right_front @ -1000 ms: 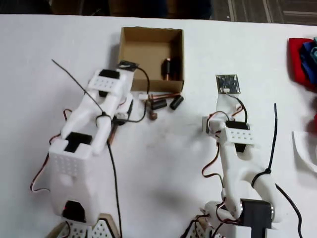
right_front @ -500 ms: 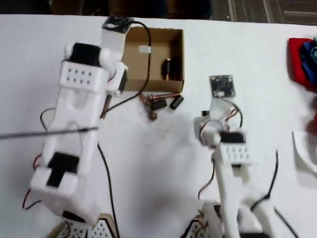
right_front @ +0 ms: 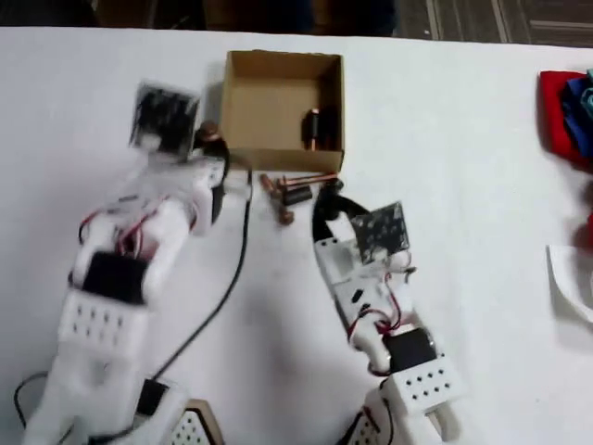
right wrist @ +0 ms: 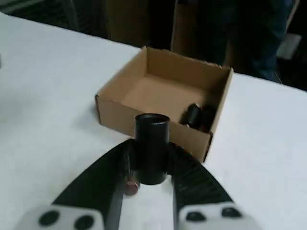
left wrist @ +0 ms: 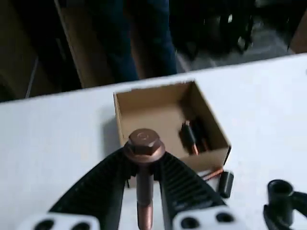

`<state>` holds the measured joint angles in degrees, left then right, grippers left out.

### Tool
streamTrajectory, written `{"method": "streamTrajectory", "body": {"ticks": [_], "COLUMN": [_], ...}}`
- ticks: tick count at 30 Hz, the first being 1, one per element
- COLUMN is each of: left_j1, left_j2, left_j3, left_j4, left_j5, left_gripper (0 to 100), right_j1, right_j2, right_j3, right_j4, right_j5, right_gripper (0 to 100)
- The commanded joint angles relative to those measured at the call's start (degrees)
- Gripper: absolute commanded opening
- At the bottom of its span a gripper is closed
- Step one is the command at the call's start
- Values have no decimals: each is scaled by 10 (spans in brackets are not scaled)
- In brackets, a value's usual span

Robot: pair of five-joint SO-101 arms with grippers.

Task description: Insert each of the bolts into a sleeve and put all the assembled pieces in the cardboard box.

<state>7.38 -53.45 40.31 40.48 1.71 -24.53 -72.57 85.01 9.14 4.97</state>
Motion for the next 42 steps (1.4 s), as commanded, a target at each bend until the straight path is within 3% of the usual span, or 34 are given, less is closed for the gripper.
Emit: {"method": "streamTrajectory", "body": {"ticks": [1, 8, 21, 30, 42], "left_j1": [33, 112, 128, 101, 97], "left_j2": [-67, -69, -27, 17, 62], "left_j3": [7, -58, -78, -138, -146], "left_j4": [-56, -55, -56, 1, 4], "left_j5": [5, 6, 7, 184, 182], "left_gripper": [25, 25, 25, 27, 27], "right_j1": [-27, -68, -81, -92, -93], "right_j2": [-7, 22, 101, 102, 96], "right_j3": [-6, -37, -98, -98, -101], "right_j4": [-72, -131, -132, -132, -132], "right_j5": [-6, -6, -6, -6, -6], "right_gripper": [23, 23, 23, 23, 23]}}
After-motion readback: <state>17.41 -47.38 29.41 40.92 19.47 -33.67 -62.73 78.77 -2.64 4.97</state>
